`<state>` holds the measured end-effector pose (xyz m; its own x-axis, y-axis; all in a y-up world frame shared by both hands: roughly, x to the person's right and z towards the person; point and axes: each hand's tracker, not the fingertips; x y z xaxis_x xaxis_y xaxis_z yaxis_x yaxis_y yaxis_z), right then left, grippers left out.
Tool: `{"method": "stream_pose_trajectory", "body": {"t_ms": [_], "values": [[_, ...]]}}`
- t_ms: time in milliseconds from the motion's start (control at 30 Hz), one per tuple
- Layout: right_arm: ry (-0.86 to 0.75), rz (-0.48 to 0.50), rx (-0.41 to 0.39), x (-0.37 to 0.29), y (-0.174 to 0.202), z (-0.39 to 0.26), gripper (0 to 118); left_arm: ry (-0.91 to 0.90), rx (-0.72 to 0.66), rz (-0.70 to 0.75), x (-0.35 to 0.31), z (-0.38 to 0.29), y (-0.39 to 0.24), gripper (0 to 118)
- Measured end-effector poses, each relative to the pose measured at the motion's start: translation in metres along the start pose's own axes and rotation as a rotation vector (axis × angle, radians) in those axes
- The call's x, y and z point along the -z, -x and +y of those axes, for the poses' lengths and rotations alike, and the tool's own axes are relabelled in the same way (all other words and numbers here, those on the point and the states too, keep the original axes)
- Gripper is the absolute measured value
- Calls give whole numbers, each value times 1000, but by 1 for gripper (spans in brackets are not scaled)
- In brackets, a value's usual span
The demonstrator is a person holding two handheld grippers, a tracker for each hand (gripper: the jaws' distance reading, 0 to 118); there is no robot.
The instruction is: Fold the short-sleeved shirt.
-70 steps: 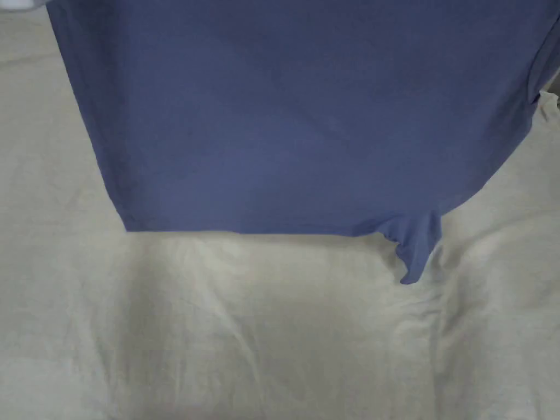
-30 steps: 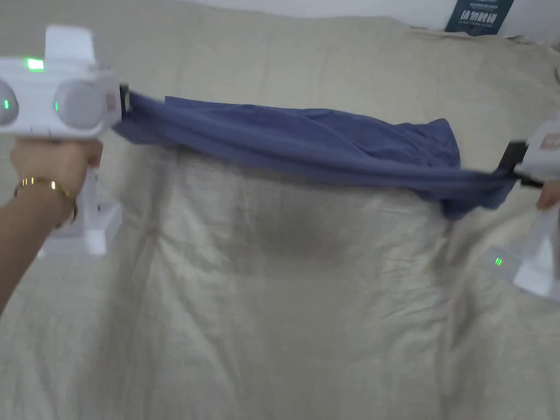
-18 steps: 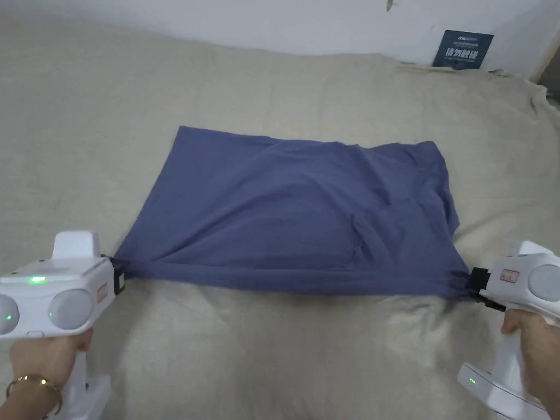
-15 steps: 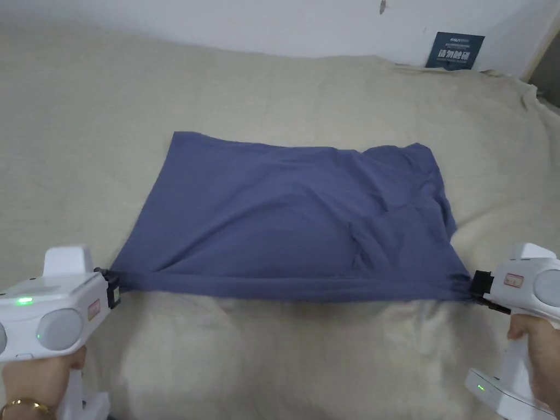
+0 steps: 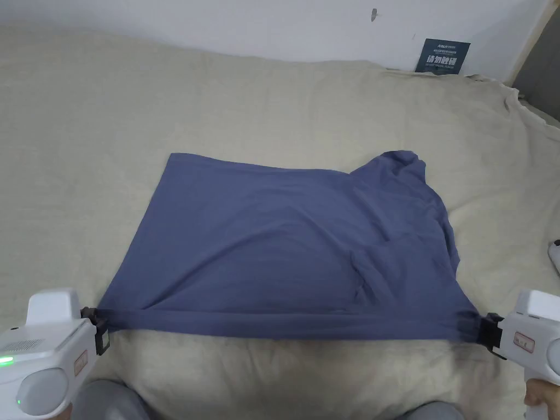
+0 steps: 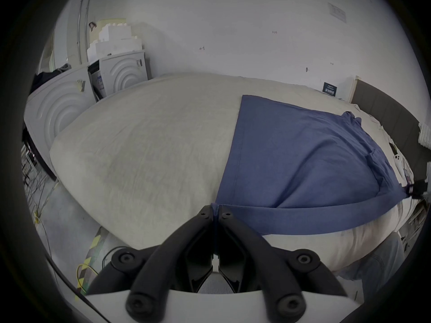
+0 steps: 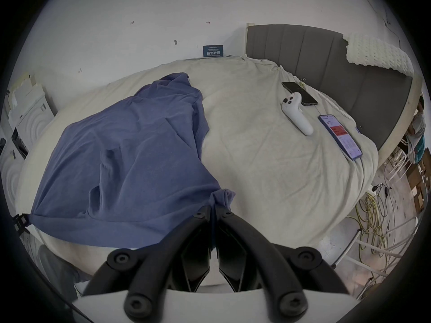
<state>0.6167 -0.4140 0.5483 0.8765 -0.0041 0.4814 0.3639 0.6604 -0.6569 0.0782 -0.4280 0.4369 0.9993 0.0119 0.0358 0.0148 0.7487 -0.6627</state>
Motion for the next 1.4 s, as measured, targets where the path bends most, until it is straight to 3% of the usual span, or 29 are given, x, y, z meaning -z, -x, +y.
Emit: {"method": "stream_pose_trajectory", "body": {"t_ms": [100,167,200,300,367,467,567,633,800,967,1033,1067,1133,1200,1233,1300,1400], "values": [[26,4,-3,6,-1,-7,2,33,-10,-7,6,-1,2,0],[30,8,13,8,1,-9,5,47,-27,-24,5,2,3,10],[39,24,31,8,-1,-8,21,43,-47,-37,3,4,5,24],[75,50,85,5,-15,-1,96,87,-135,-75,-3,15,17,85],[52,50,121,-7,-23,5,99,83,-198,-111,-10,26,29,107],[-57,45,128,-38,-31,21,99,-23,-273,-134,-30,48,39,115],[-160,36,77,-75,-30,45,99,-118,-331,-180,-47,80,42,117],[-232,28,63,-92,-27,55,100,-180,-302,-179,-54,98,34,117],[-443,39,0,-129,-1,60,102,-277,-60,-131,-56,120,-15,117],[-559,-3,-82,-131,24,36,104,-368,110,-121,-56,98,-60,109],[-588,7,-79,-134,29,26,100,-389,119,-151,-57,89,-67,89],[-594,14,-85,-134,31,23,92,-393,111,-163,-57,85,-69,77],[-619,30,-104,-137,37,16,62,-412,95,-183,-52,77,-66,43],[-631,36,-110,-138,40,11,26,-441,108,-182,-54,71,-68,18],[-633,41,-110,-137,39,10,14,-455,116,-179,-56,68,-69,10],[-634,55,-101,-136,41,7,2,-465,113,-187,-59,64,-67,0],[-610,81,-91,-133,42,6,1,-458,102,-206,-63,63,-65,0]]}}
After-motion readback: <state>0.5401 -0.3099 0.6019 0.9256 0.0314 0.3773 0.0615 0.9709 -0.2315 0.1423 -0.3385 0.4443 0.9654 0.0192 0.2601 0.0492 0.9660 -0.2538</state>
